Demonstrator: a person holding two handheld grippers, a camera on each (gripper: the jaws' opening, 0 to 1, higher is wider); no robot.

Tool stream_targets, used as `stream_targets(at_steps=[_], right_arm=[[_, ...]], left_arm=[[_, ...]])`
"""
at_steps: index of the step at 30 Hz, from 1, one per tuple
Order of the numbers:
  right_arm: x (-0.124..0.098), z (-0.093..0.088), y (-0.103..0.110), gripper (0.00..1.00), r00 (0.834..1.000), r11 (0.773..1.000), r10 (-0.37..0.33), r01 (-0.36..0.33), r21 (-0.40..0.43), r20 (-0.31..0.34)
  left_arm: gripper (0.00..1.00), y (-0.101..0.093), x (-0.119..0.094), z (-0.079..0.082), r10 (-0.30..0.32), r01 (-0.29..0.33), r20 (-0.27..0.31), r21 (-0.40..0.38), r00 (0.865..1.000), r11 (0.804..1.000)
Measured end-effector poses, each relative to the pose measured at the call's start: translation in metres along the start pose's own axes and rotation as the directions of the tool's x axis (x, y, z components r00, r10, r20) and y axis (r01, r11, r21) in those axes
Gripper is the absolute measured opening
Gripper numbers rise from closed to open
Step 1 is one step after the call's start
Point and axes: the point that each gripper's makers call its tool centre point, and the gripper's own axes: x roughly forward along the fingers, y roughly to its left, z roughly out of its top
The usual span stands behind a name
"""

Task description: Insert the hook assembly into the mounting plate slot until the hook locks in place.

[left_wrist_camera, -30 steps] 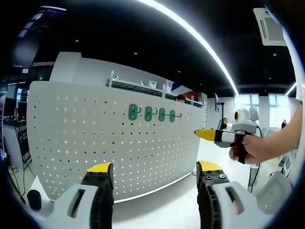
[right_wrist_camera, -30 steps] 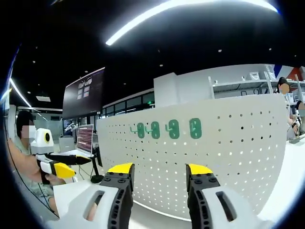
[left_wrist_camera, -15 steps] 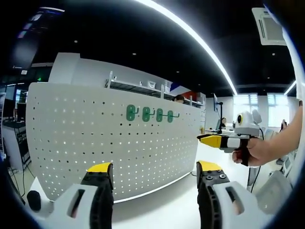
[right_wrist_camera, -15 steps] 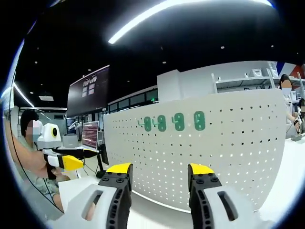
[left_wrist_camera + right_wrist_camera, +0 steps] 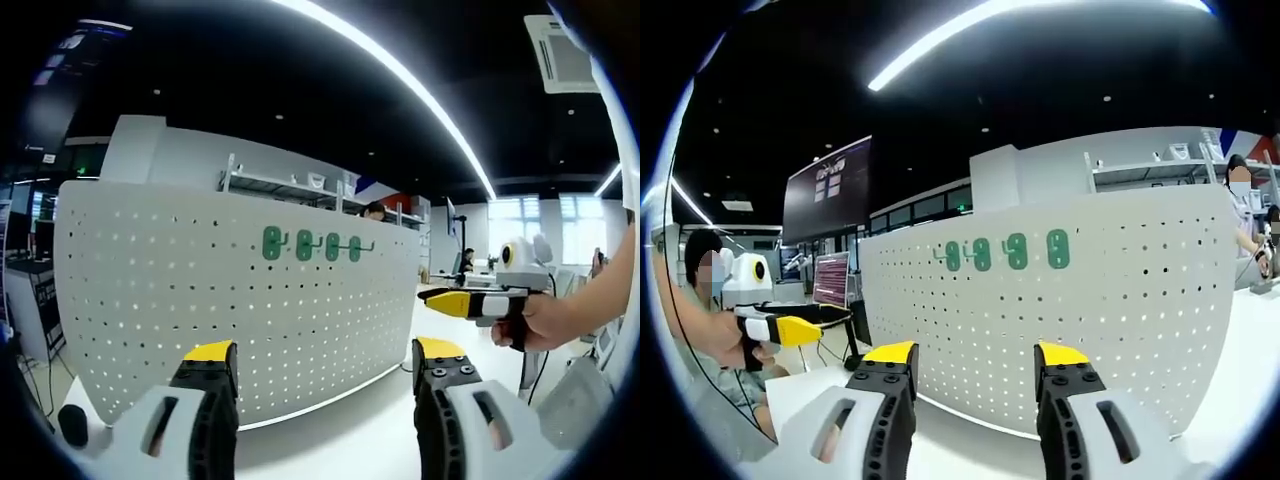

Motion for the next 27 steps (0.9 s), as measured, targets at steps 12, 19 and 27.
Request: stream_targets(at_steps=[12,19,27], right_arm=[[-0.020,-0.008,0.005,0.48,1.000,1.000,0.014,-0.015,-0.014,-0.019],[-0.032,-0.017,0.008,0.49,0.999,1.000,0.021,-0.022,-0.019,-0.039],[-0.049,-0.030,0.016,0.52,0.997,0.999,0.046,-0.048,-0.019,-0.058]], left_arm=[[0.74,0.001,-0.010,-0.007,0.008,-0.008,-0.015,0.002,1.000,1.000],[0.76,0.006,-0.020,-0.009,0.016,-0.016,-0.017,0.005,1.000,1.000],[0.79,0.010,-0.033,-0.016,0.025,-0.024,-0.035,0.018,0.999,1.000]])
